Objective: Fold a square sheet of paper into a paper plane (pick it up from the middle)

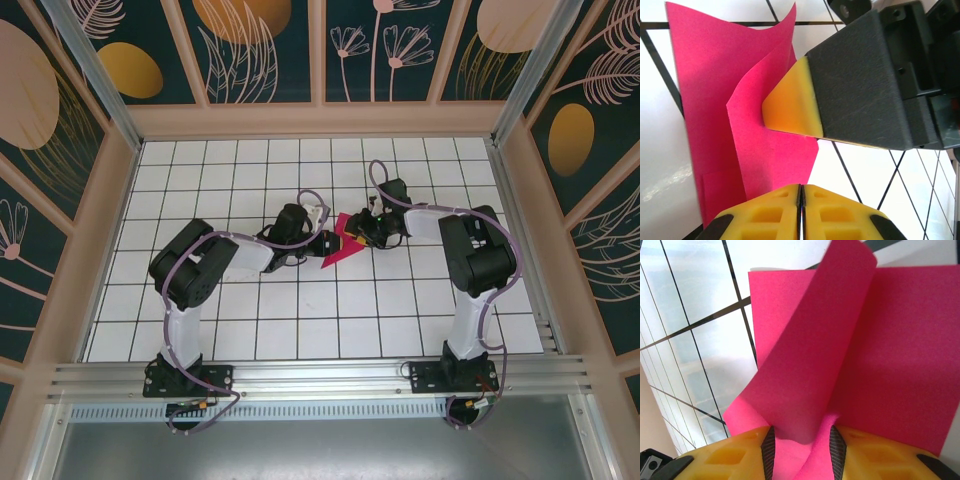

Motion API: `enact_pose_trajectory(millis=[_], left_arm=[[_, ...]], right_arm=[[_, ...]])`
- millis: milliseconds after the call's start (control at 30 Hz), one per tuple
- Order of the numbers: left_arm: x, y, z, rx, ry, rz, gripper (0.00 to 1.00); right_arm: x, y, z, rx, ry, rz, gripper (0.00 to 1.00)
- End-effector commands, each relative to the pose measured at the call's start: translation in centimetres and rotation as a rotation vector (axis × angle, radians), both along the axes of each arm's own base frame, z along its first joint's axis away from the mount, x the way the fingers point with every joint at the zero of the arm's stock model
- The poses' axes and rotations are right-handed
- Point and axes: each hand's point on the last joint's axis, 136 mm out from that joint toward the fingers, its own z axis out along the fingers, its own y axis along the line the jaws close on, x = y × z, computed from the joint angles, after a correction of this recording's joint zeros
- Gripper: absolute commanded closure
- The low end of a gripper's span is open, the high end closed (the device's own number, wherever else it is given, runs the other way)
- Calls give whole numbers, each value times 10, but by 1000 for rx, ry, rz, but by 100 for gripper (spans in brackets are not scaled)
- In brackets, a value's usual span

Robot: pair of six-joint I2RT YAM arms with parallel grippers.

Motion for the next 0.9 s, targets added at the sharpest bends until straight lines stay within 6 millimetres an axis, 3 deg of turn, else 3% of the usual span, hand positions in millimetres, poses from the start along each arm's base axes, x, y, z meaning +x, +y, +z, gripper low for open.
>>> enact_pose_trajectory(millis=[0,300,367,867], left_arm=[[5,1,-7,40,-16,10,88],[11,9,-14,87,-20,52,89],[18,4,-5,75,-42,56,89],[19,6,-16,106,-27,63,91]], right_arm=[[-28,-44,-70,-237,162,-71,61],[-27,-42,-66,-223,146,-60,60],[-28,-42,-67,-224,148,-58,60],[-31,-46,-75,-255,179,-60,62]])
